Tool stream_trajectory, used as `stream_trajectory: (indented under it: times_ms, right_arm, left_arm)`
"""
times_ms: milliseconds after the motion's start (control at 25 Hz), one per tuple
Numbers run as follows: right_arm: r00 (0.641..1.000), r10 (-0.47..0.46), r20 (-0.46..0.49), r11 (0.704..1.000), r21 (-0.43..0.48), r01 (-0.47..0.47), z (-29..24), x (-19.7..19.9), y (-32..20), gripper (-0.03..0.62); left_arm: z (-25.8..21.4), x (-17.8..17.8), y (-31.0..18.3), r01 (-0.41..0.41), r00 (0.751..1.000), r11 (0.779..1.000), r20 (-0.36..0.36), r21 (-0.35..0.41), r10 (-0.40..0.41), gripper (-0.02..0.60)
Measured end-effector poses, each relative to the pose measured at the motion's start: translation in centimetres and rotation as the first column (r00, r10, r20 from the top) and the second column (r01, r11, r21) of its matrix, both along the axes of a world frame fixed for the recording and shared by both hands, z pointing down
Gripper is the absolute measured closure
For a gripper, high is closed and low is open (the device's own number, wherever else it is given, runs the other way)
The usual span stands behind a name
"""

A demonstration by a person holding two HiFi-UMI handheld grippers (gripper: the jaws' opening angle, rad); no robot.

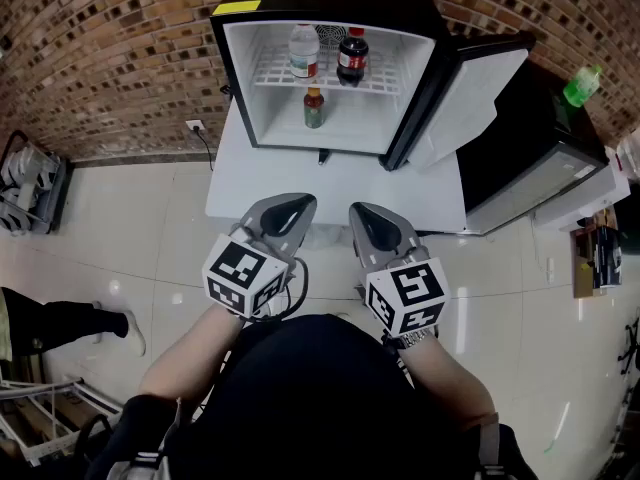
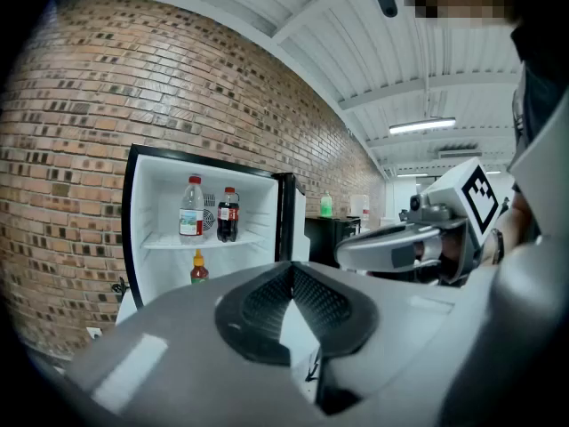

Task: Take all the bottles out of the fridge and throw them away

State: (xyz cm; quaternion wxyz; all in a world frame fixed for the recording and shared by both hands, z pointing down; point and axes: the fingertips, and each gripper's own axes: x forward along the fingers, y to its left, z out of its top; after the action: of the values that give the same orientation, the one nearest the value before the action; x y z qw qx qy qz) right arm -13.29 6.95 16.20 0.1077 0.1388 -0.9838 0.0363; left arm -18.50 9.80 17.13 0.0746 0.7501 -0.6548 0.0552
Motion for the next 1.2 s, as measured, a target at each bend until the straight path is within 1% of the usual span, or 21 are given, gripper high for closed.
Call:
stream_trajectory:
  times_ms: [200, 360, 440, 520, 560, 600, 680, 720, 800, 880, 1040, 1200]
  right_arm:
    - [1.000, -0.024, -0.003, 1.000, -0.012, 0.024, 0.6, 1.0, -0.3, 0.591]
    - [0.999, -0.055, -0.001, 0.998, -0.015, 0.055, 0.7, 1.1, -0.4, 0.589]
    - [0.997, -0.072, -0.002, 0.997, -0.019, 0.072, 0.7, 0.7, -0.4, 0.542]
    - [0.996, -0.084, -0.002, 0.996, -0.025, 0.084, 0.8, -0.1, -0.4, 0.536]
    - [0.996, -0.086, -0.002, 0.996, -0.027, 0.085, 0.8, -0.6, -0.4, 0.519]
    - [0.996, -0.085, -0.002, 0.996, -0.028, 0.085, 0.8, -1.3, -0.5, 0.499]
    - [0.997, -0.078, -0.002, 0.997, -0.027, 0.078, 0.5, -2.9, -0.9, 0.482]
    - [0.997, -0.072, -0.001, 0.997, -0.025, 0.072, 0.4, -3.8, -1.1, 0.461]
    - [0.998, -0.056, 0.002, 0.998, -0.017, 0.056, -0.1, -5.7, -1.6, 0.450]
    - [0.999, -0.035, 0.005, 0.999, -0.009, 0.035, -0.5, -7.9, -2.3, 0.423]
    - [0.999, 0.034, 0.009, 0.999, 0.008, -0.034, -1.3, -12.4, -4.7, 0.390]
    - [0.993, 0.117, 0.007, 0.993, 0.024, -0.117, -1.7, -16.5, -7.8, 0.365]
  left_arm:
    - [0.3, 0.9, -0.2, 0.026, 1.000, 1.000, -0.005, 0.001, -0.026, 0.578]
    - [0.4, 1.0, 0.0, 0.061, 0.998, 0.998, -0.010, 0.001, -0.061, 0.577]
    - [0.3, 0.7, 0.2, 0.079, 0.997, 0.997, -0.013, 0.001, -0.079, 0.577]
    - [0.4, 0.1, 0.5, 0.090, 0.996, 0.996, -0.014, -0.002, -0.090, 0.577]
    - [0.4, -0.2, 0.6, 0.092, 0.996, 0.996, -0.013, -0.005, -0.092, 0.577]
    - [0.3, -0.7, 0.6, 0.093, 0.996, 0.996, -0.013, -0.006, -0.094, 0.577]
    - [0.2, -1.8, 0.7, 0.092, 0.996, 0.996, -0.012, -0.007, -0.092, 0.577]
    - [0.1, -2.5, 0.7, 0.089, 0.996, 0.996, -0.010, -0.006, -0.089, 0.578]
    - [-0.2, -4.0, 0.5, 0.080, 0.997, 0.997, -0.007, -0.002, -0.080, 0.578]
    - [-0.4, -5.6, 0.2, 0.065, 0.998, 0.998, -0.005, -0.002, -0.065, 0.577]
    - [-0.6, -9.0, -0.2, 0.025, 1.000, 1.000, 0.003, -0.007, -0.025, 0.578]
    - [-0.8, -12.3, -1.0, -0.015, 1.000, 1.000, 0.011, -0.003, 0.015, 0.577]
